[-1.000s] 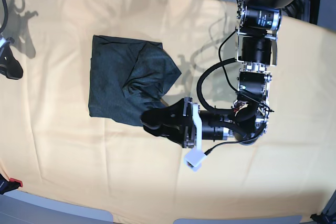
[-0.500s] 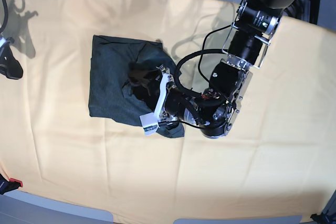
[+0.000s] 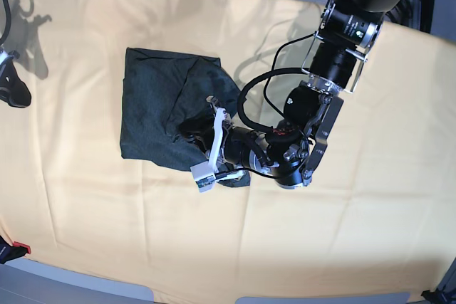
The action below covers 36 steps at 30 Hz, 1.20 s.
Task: Fold the T-shirt properly
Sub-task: 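Regrasp the bundle's folded corner with the left gripper, then pull the grasped corner outward with the left gripper to flatten the shirt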
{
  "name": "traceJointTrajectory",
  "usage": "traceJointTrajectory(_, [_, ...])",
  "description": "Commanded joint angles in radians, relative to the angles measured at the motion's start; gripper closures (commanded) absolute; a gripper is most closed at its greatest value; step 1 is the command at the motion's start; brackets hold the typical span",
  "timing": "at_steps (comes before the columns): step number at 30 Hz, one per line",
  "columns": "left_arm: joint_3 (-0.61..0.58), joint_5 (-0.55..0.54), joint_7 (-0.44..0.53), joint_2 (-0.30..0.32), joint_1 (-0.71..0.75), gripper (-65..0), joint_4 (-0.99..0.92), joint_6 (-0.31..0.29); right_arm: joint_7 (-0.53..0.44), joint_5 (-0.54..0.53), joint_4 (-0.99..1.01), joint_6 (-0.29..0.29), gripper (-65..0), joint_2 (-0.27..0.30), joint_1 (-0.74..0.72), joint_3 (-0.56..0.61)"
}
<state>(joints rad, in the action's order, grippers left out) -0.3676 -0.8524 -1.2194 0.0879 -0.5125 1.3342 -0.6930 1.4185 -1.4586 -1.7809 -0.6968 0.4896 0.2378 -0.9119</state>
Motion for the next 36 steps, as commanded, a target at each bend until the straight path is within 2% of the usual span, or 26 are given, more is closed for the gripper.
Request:
traceJointTrajectory(1, [0.003, -0.021, 0.022, -0.007, -0.031, 0.0, 0.015, -0.005, -0.022, -0.025, -0.015, -0.001, -6.0, 0.023, -0.006, -0.007])
traceJointTrajectory(6, [0.008, -0.072, -0.05, 0.002, -0.031, 0.0, 0.018, -0.005, -0.022, -0.025, -0.015, -0.001, -6.0, 0.023, -0.005, -0.007])
traceJointTrajectory(11, [0.074, -0.288, -0.177, 0.036, -0.031, 0.0, 0.04, -0.005, -0.022, -0.025, -0.015, -0.001, -6.0, 0.023, -0.005, -0.007])
traceJointTrajectory(13, [0.123, -0.36, -0.177, 0.05, -0.031, 0.0, 0.055, -0.005, -0.022, -0.025, -0.015, -0.001, -6.0, 0.023, -0.005, -0.007])
traceJointTrajectory(21, [0.289, -0.509, -0.177, 0.113, 0.014, 0.0, 0.064, -0.005, -0.022, -0.025, -0.015, -0.001, -6.0, 0.023, -0.005, -0.007])
traceJointTrajectory(25, [0.304, -0.513, -0.177, 0.132, 0.066, 0.0, 0.064, -0.005, -0.022, -0.025, -0.015, -0.001, -6.0, 0.023, -0.005, -0.007])
traceJointTrajectory(36, [0.304, -0.507, -0.177, 0.247, 0.121, 0.0, 0.065, -0.005, -0.022, -0.025, -0.015, -0.001, -6.0, 0.023, -0.005, -0.007])
